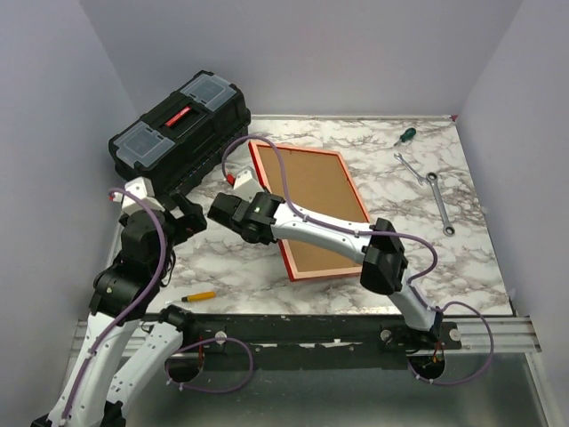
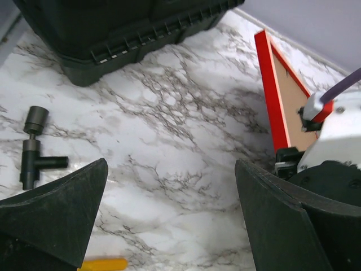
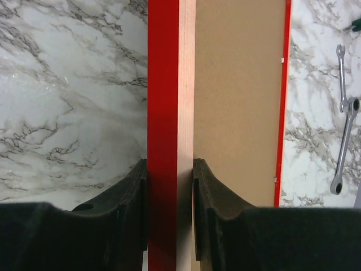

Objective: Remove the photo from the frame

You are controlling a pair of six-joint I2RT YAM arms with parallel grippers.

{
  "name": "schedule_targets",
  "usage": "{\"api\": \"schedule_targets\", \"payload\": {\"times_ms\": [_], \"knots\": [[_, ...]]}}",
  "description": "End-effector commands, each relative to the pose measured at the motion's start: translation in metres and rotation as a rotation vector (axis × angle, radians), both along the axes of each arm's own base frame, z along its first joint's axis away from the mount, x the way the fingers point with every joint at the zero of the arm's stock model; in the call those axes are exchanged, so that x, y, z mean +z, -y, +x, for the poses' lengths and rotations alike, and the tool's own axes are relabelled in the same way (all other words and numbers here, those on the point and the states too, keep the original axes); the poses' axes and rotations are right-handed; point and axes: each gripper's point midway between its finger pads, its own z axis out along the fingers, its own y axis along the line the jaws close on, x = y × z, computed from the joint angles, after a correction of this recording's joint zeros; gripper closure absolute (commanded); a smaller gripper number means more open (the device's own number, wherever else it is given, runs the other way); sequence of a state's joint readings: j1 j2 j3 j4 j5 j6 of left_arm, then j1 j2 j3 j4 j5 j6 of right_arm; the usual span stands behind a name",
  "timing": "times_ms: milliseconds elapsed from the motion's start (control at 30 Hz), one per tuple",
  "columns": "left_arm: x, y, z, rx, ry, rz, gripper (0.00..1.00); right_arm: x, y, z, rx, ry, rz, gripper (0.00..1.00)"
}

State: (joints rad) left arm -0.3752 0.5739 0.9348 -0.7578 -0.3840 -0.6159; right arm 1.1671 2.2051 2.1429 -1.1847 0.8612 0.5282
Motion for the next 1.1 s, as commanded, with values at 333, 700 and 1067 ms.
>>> {"api": "schedule_targets", "payload": {"times_ms": [333, 700, 1067], "knots": [[-0.017, -0.006, 0.002, 0.025, -0.028, 0.034, 0.01, -0.038, -0.108, -0.052, 0.216, -0.347, 0.554, 0.33], [-0.052, 0.076, 0.008, -0.404, -0.135, -0.049, 0.01, -0.013, 0.015, -0.052, 0.102, -0.298, 0.711, 0.21], [-0.165, 0.151, 0.008, -0.560, -0.438, -0.386, 0.06, -0.049, 0.121, -0.093, -0.125, -0.352, 0.977, 0.22]]}}
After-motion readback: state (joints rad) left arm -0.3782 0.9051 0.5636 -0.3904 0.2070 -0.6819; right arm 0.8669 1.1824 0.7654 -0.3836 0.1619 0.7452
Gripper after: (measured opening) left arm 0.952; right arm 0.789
